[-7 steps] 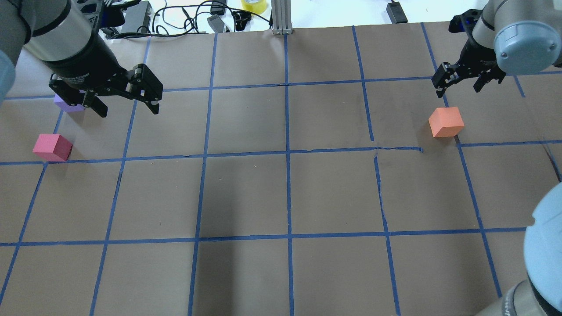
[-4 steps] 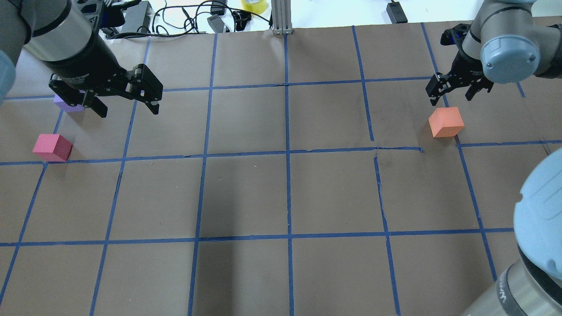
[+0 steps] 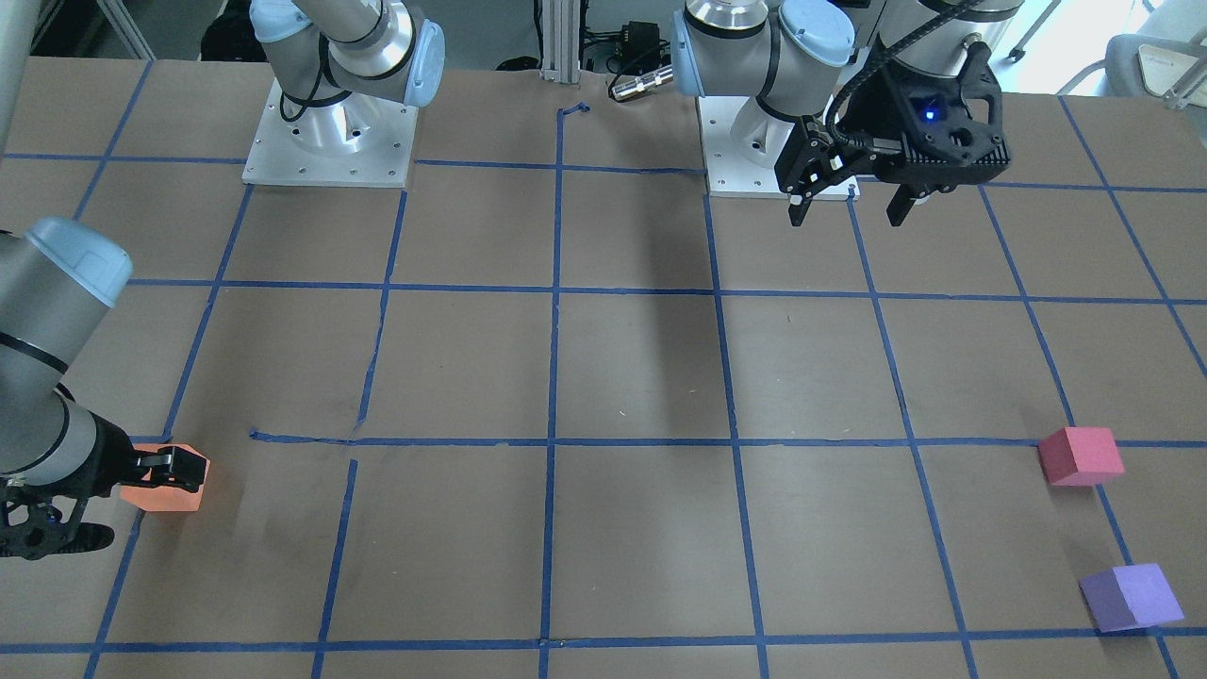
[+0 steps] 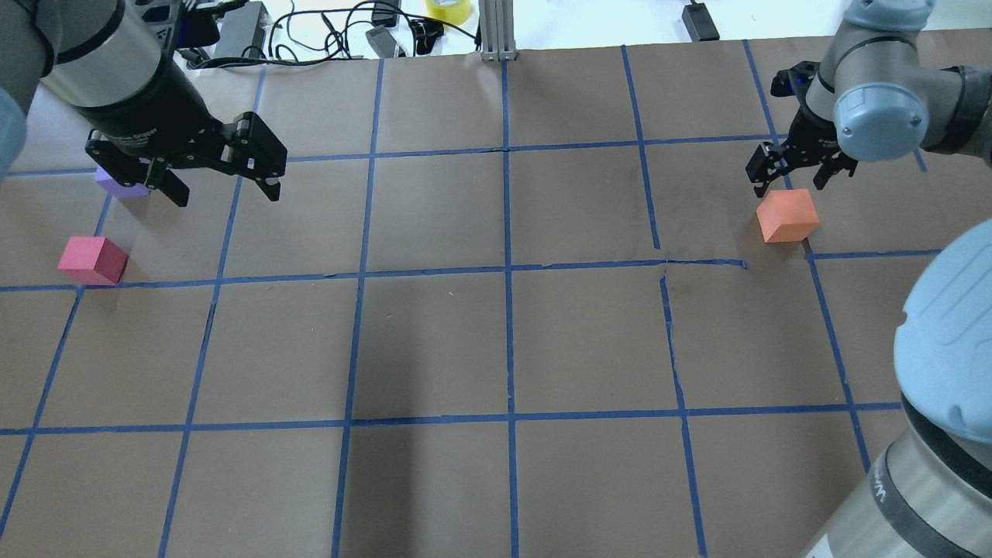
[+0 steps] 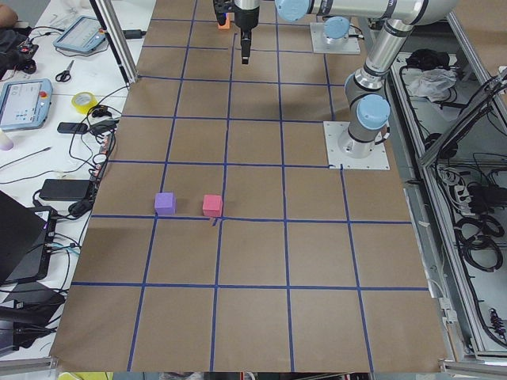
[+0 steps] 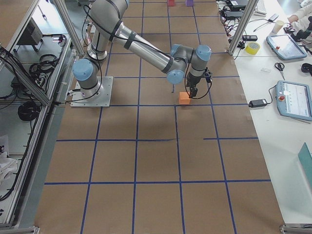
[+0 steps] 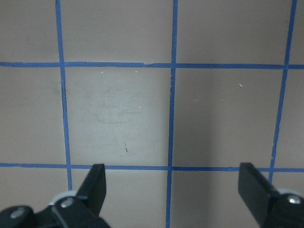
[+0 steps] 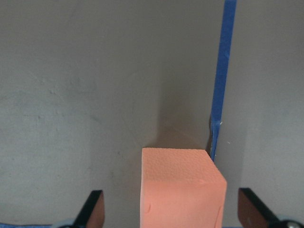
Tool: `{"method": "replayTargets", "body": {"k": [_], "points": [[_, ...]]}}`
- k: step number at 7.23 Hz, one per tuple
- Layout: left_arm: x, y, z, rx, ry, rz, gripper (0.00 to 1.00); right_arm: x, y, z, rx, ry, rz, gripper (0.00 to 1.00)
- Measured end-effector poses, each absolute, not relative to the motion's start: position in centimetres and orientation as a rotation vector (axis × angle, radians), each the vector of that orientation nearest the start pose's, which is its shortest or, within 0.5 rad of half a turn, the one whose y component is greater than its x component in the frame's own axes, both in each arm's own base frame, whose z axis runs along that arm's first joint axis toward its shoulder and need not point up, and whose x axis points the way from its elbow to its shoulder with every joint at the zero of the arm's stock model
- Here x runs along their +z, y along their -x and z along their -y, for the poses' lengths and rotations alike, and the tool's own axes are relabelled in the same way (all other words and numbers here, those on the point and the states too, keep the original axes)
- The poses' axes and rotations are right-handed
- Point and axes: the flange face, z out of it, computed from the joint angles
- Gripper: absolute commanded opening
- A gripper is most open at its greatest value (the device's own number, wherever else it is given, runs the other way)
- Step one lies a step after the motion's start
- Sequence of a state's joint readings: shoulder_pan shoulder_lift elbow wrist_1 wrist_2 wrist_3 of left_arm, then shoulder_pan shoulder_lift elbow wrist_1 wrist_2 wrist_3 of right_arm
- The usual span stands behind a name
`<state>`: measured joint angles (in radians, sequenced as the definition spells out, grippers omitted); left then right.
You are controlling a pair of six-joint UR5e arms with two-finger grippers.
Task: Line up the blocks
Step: 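Lower the right gripper and grasp the orange cube, then carry the orange cube toward the table center with the right gripper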
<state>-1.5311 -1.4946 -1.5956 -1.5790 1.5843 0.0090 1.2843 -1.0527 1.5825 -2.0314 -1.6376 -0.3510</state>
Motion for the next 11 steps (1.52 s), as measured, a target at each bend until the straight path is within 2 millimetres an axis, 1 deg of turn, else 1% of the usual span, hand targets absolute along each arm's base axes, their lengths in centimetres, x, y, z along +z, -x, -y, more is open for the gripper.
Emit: {"method": "replayTargets", "body": {"k": [1,2,4,5,6,7,8,9,10,11], "points": [[51.1,11.3,46.8,-0.067,0.048,-3.126,1.0,21.7,6.3,65.1,0.165,0.095,-3.172,1.0],[51.1,11.3,46.8,-0.068,0.048,-3.127,1.0,21.0,6.9,65.1,0.189,0.085,-3.167,0.9],[51.2,11.4,46.8,-0.069,0.051,-3.127,1.0,19.8,7.6,64.9,0.225,0.073,-3.155,0.58],[51.2,11.4,46.8,-0.069,0.052,-3.127,1.0,19.4,7.6,64.8,0.237,0.07,-3.149,0.16],[51.2,11.4,46.8,-0.069,0.053,-3.127,1.0,19.4,7.4,64.6,0.237,0.068,-3.148,0.04],[51.2,11.4,46.8,-0.069,0.053,-3.127,1.0,20.1,7.0,64.6,0.222,0.068,-3.152,0.05],[51.2,11.4,46.8,-0.069,0.053,-3.127,1.0,21.8,5.6,64.5,0.187,0.058,-3.158,0.04],[51.2,11.4,46.8,-0.069,0.053,-3.127,1.0,24.1,2.4,64.6,0.137,0.029,-3.165,0.05],[51.2,11.4,46.8,-0.069,0.053,-3.127,1.0,26.4,-3.2,64.6,0.083,-0.009,-3.174,0.05],[51.1,11.3,46.8,-0.068,0.053,-3.127,1.0,28.1,-10.4,64.3,0.029,-0.056,-3.178,0.03]]}}
